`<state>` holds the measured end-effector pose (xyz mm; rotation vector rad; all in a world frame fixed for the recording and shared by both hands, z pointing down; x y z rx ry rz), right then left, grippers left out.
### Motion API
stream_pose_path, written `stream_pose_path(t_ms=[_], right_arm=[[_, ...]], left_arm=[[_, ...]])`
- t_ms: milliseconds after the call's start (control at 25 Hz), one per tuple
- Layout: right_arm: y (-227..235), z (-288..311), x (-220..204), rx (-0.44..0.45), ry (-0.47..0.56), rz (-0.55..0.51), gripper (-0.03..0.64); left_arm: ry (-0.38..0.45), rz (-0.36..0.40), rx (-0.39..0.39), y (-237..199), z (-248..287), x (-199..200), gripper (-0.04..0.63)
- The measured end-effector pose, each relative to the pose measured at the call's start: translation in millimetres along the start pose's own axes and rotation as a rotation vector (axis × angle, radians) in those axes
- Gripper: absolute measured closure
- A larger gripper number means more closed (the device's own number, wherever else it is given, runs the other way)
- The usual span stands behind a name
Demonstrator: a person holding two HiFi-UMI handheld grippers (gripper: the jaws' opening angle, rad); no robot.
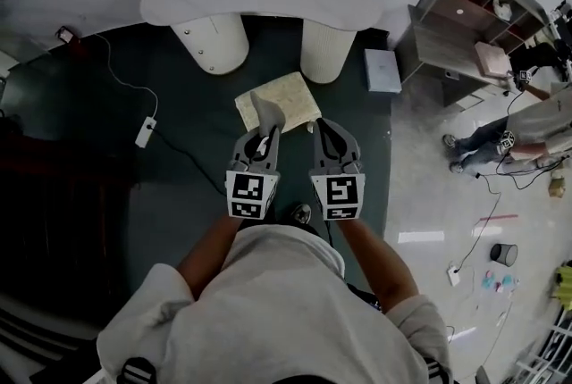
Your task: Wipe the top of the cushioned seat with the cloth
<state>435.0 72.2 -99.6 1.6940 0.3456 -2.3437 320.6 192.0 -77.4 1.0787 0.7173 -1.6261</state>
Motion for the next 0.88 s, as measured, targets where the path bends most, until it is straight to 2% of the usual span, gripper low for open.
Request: stream_pose_path(t_ms=[280,480,880], right_arm=[[-14.4,2.5,13.4,0.023,0.035,0.034,0.607],[-17.5,-2.6,4.4,0.015,0.008,0.072,0.607],[10.2,-13.5,-13.4,-0.026,-0.020,0.093,0.607]], left_arm=[[0.013,0.062,-0.002,-7.9,-15.9,3.0,0.558],[0.000,0.059,-0.015,-5.5,-20.4,-0.5,0.558],[-0.017,0.115,-0.052,12.1,-5.0,0.4,0.558]])
Point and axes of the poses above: the fingertips, and each gripper's own axes: z forward along the fingers, y to its right, x out of its top, the point moved 9 cm from there along -z, backward along the fingers, and after that the axes turned 8 degrees about -y, right-handed, at the moved point
